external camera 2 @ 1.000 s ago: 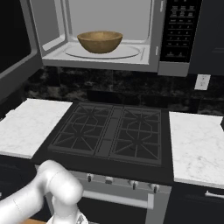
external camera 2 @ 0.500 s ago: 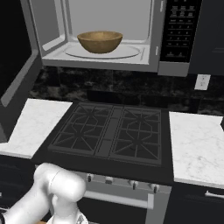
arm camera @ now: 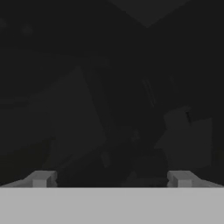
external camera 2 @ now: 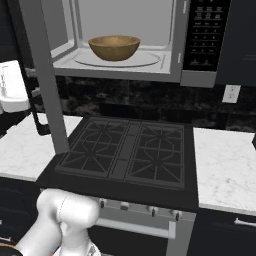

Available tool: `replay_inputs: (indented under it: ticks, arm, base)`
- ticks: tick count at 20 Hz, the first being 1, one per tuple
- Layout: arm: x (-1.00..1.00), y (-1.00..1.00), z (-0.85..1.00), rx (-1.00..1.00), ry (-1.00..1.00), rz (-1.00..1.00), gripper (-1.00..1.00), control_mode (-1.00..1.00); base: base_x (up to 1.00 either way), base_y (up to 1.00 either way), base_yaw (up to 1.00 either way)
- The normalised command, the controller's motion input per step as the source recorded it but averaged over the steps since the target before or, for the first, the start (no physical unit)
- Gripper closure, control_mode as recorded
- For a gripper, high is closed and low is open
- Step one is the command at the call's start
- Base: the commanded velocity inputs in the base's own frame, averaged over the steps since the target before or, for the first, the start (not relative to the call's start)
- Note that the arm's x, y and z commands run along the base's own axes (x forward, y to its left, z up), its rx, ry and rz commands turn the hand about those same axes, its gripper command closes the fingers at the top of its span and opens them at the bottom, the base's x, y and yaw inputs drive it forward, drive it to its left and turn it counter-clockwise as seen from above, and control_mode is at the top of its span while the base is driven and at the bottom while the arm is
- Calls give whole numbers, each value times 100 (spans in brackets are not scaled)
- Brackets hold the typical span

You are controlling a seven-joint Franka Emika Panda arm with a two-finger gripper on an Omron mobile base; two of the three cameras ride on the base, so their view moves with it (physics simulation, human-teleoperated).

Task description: Open the microwave, place the bowl with waffle inside the microwave, then close the microwave door and turn it on.

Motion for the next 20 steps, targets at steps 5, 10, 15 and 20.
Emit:
replay_inputs:
  ticks: [5, 10, 15, 20]
  arm:
    - [35, -40, 0, 0, 0, 20, -100, -100]
    - [52, -45, 0, 0, 0, 20, -100, -100]
    - [53, -30, 0, 0, 4, 22, -100, -100]
    - [57, -23, 0, 0, 17, 19, -100, -100]
  base:
    - [0, 0, 0]
    - [0, 0, 0]
    - [0, 0, 0]
    - [0, 0, 0]
